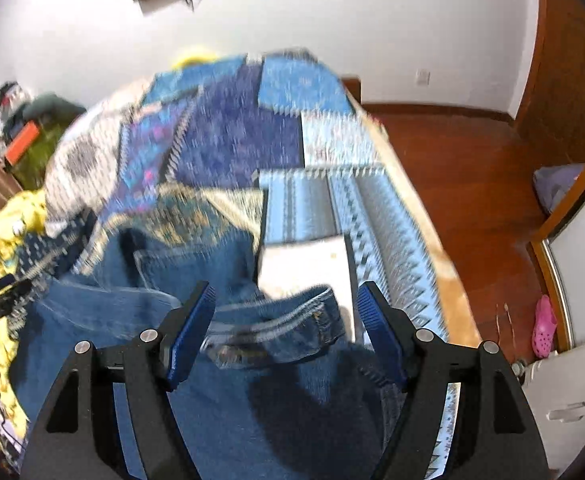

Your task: Fold large clothes

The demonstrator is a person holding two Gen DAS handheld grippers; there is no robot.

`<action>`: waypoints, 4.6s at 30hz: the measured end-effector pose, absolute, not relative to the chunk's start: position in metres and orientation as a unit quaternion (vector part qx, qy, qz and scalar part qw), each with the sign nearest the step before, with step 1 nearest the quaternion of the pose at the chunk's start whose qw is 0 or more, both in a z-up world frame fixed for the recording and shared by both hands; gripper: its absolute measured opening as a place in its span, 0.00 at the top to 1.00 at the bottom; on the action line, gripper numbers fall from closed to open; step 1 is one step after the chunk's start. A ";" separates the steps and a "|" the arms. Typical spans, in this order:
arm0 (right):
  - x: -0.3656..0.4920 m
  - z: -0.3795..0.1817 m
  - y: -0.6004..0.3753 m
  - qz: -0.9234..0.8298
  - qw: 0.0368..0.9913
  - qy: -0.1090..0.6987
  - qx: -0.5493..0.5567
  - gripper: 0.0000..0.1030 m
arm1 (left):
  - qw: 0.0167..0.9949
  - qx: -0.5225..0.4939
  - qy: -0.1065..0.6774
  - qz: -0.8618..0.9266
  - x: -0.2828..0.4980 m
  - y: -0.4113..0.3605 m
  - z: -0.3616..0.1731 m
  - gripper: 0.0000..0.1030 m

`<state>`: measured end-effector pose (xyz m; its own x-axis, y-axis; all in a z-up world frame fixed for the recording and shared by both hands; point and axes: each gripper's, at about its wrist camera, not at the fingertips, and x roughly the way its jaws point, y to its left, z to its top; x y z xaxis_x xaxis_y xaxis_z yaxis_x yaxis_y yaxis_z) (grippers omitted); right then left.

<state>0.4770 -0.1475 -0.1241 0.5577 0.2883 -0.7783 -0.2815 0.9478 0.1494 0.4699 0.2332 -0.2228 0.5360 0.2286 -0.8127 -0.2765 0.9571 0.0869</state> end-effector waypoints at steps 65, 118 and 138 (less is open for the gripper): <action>0.332 -0.163 -0.216 0.120 0.861 0.493 0.017 0.31 | 0.895 -0.132 0.412 0.106 0.237 0.209 -0.232 0.16; 0.309 -0.141 0.004 0.325 0.820 0.465 -0.070 0.20 | 0.914 -0.329 0.193 0.138 0.244 0.242 -0.162 0.74; 0.308 -0.184 0.014 0.374 0.766 0.517 -0.075 0.19 | 0.941 -0.233 0.233 0.080 0.304 0.182 -0.137 0.74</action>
